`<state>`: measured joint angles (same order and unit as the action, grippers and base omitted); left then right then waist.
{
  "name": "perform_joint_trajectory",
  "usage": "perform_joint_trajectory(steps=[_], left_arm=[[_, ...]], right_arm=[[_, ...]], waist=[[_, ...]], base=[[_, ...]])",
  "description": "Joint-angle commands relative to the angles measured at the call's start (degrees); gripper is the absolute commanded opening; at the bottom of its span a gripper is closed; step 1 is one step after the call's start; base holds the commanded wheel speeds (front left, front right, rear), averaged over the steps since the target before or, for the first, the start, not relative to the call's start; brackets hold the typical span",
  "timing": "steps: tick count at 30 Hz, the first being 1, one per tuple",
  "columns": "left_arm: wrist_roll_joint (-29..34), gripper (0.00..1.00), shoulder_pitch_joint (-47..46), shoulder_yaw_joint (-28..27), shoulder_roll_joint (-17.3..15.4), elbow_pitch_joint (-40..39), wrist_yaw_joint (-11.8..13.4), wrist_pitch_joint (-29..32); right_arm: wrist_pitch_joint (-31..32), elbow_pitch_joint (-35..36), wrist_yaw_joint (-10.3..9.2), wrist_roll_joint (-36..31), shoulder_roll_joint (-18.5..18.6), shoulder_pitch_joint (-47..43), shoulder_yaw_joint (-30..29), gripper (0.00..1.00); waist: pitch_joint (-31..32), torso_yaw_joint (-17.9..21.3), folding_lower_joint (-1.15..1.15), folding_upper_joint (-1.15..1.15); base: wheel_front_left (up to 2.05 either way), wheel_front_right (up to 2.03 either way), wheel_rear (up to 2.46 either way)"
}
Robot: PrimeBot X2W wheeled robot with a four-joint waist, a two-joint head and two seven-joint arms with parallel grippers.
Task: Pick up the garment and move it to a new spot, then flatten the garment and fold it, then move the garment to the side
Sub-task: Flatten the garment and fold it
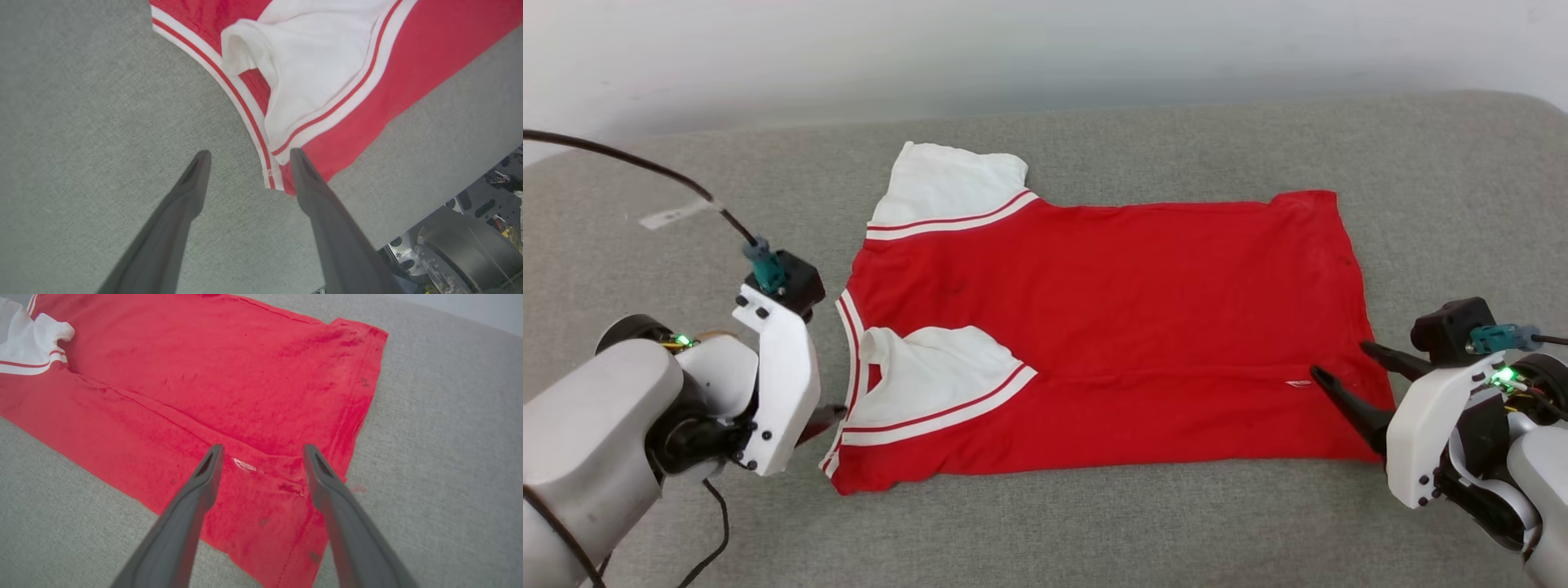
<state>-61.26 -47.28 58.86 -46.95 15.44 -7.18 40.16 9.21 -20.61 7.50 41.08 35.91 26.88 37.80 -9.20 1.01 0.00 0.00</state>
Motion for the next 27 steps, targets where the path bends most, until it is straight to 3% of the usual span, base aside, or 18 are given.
perform_joint_trajectory(steps=[1,8,19,20,21,22,27], left_arm=[[0.5,1.0,-0.8,0.5,-0.3,0.2,-0.1,0.8],[0.2,1.0,0.2,4.1,1.1,2.1,-0.2,5.2],[-1.4,1.0,3.1,9.6,4.0,5.5,-0.3,6.7],[-1.6,0.75,3.2,10.0,4.1,5.5,-0.3,6.6],[-1.9,0.15,3.2,10.3,4.1,5.5,-0.3,6.4],[-2.2,0.0,3.3,10.6,4.3,5.6,-0.3,6.3],[-3.4,0.0,1.9,10.7,3.3,4.6,-0.3,4.5]], right_arm=[[0.2,0.3,-0.02,-0.1,-0.4,0.6,0.2,1.0],[0.4,0.4,-0.02,0.1,-0.7,2.0,1.1,1.0],[0.0,-1.0,-0.02,0.7,-1.3,4.8,3.0,1.0],[0.0,-1.0,-0.02,0.9,-1.2,5.1,3.1,1.0],[0.2,-1.1,-0.02,0.9,-1.1,5.5,3.1,1.0],[0.3,-1.2,-0.02,0.9,-1.0,5.8,3.3,1.0],[1.5,-0.6,-0.02,1.3,1.5,8.1,3.9,1.0]], waist=[[-0.4,0.5,0.0,0.0],[-2.4,2.1,0.0,0.0],[-5.2,3.5,0.0,0.0],[-5.2,3.5,0.0,0.0],[-5.2,3.5,0.0,0.0],[-5.0,3.4,0.0,0.0],[-3.3,2.9,0.0,0.0]], base=[[0.0,0.0,0.0],[0.0,0.0,0.0],[0.0,0.0,0.0],[0.0,0.0,0.0],[0.0,0.0,0.0],[0.0,0.0,0.0],[0.0,0.0,0.0]])
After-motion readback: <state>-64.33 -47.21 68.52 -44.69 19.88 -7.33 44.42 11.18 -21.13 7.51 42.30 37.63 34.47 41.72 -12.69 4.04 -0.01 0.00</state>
